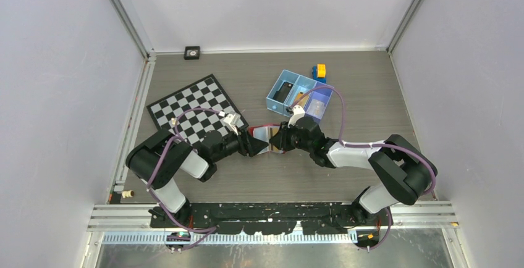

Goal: Take the credit cards out of the card holder
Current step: Remove the credit card from the card holder.

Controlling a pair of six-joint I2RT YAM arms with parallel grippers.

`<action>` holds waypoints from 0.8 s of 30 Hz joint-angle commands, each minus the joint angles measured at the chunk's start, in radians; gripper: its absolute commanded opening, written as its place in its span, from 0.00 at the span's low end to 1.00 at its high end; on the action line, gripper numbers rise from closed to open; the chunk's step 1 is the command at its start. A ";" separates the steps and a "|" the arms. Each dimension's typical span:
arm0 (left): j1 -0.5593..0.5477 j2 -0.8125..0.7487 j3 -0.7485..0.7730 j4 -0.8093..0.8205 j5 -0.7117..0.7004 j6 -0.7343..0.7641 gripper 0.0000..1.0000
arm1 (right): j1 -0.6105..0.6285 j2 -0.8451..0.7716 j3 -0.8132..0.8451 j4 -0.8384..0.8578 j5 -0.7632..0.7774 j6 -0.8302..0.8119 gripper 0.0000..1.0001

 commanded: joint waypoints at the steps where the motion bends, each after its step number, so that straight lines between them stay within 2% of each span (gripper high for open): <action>1: -0.004 -0.022 -0.023 0.112 0.000 0.015 0.72 | 0.005 -0.018 0.022 0.038 0.016 0.000 0.21; 5: -0.005 -0.017 -0.026 0.129 0.006 0.015 0.92 | 0.005 -0.016 0.024 0.037 0.015 0.000 0.22; 9: -0.003 -0.014 -0.036 0.157 0.011 0.016 0.98 | 0.005 -0.015 0.024 0.037 0.014 -0.001 0.22; 12: -0.004 -0.008 -0.040 0.174 0.018 0.016 0.97 | 0.005 -0.016 0.024 0.036 0.012 -0.001 0.22; 15: -0.004 0.000 -0.033 0.169 0.008 0.011 0.71 | 0.005 -0.021 0.019 0.041 0.008 0.000 0.22; 16: -0.004 0.000 -0.030 0.155 -0.001 0.010 0.56 | 0.005 -0.026 0.014 0.046 0.006 -0.001 0.22; 18: -0.002 -0.009 -0.027 0.131 -0.014 0.009 0.37 | 0.005 -0.036 0.004 0.051 0.009 0.000 0.22; 22: 0.004 -0.043 -0.019 0.044 -0.056 0.010 0.18 | 0.005 -0.062 -0.017 0.063 0.015 -0.002 0.22; 24: 0.013 -0.052 -0.013 0.012 -0.061 0.006 0.05 | 0.005 -0.070 -0.022 0.063 0.019 -0.003 0.22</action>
